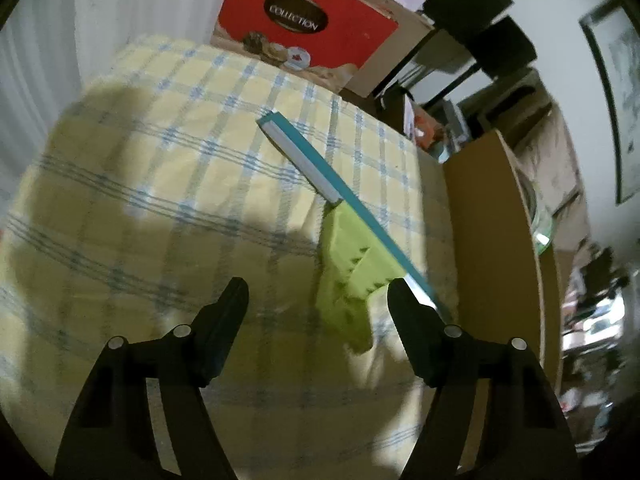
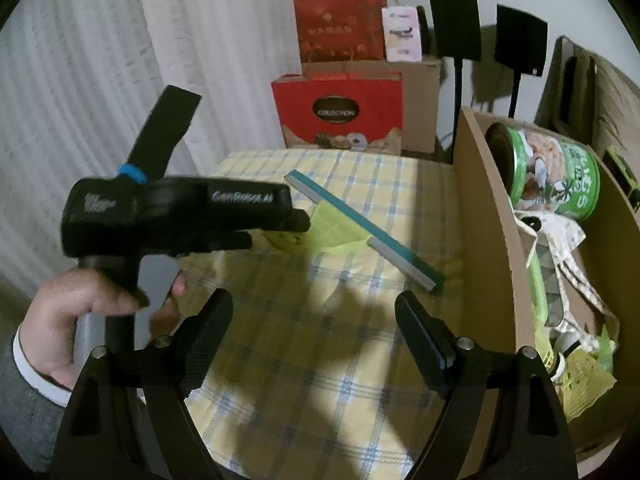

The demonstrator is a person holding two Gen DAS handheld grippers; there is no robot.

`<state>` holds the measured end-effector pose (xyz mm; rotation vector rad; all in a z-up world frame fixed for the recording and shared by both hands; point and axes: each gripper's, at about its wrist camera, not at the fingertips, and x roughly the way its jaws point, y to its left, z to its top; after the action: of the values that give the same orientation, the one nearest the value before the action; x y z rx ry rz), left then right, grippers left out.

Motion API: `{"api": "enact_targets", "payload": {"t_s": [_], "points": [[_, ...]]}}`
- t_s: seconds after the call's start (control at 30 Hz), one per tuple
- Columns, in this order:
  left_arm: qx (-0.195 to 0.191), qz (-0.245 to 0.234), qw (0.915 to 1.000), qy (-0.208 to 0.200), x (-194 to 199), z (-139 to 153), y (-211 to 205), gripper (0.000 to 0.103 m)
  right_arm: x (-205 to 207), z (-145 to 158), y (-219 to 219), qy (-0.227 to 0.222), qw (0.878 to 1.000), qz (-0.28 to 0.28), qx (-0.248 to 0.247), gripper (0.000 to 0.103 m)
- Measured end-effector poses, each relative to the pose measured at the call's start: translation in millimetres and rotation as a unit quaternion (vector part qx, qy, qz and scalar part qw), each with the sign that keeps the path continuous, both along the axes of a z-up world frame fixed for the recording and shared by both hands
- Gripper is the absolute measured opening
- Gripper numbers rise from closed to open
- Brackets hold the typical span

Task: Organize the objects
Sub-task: 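Close the left tool on the green squeegee handle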

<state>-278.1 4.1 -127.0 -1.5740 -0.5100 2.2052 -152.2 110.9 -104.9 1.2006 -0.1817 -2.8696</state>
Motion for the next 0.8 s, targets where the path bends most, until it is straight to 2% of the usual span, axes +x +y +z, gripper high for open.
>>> {"api": "enact_targets", "payload": {"t_s": [0.13,0.3,0.33,0.37,0.43,0.53,0.8], "points": [[0.027,-0.001,0.9994,-0.020,-8.8,-8.8,4.0,0.061,0.6,-1.6,-3.3,0.000,1.000,0.000,0.017,0.085],[0.027,-0.004,0.9994,-0.019,-15.9,-9.2,9.4,0.055,1.8,-1.4,-2.2,0.003,1.000,0.001,0.012,0.085],[0.024,-0.005,0.9995,-0.020,-16.3,-9.7,10.8,0.049,2.0,-1.2,-1.2,0.003,1.000,0.001,0.009,0.085],[0.025,-0.010,0.9994,-0.024,-16.6,-10.1,11.3,0.036,2.0,-1.0,0.0,0.002,1.000,-0.001,0.007,0.085],[0.020,-0.024,0.9990,-0.032,-15.4,-13.4,15.7,0.027,2.9,-0.4,2.9,0.002,1.000,-0.005,0.002,0.085],[0.004,-0.030,0.9993,-0.020,-10.8,-14.1,18.8,0.021,3.7,1.4,7.4,0.002,1.000,-0.010,-0.008,0.085],[0.046,-0.004,0.9988,-0.018,-1.7,-12.4,-11.4,0.016,6.8,8.9,10.5,0.002,1.000,-0.009,-0.020,0.085]]}}
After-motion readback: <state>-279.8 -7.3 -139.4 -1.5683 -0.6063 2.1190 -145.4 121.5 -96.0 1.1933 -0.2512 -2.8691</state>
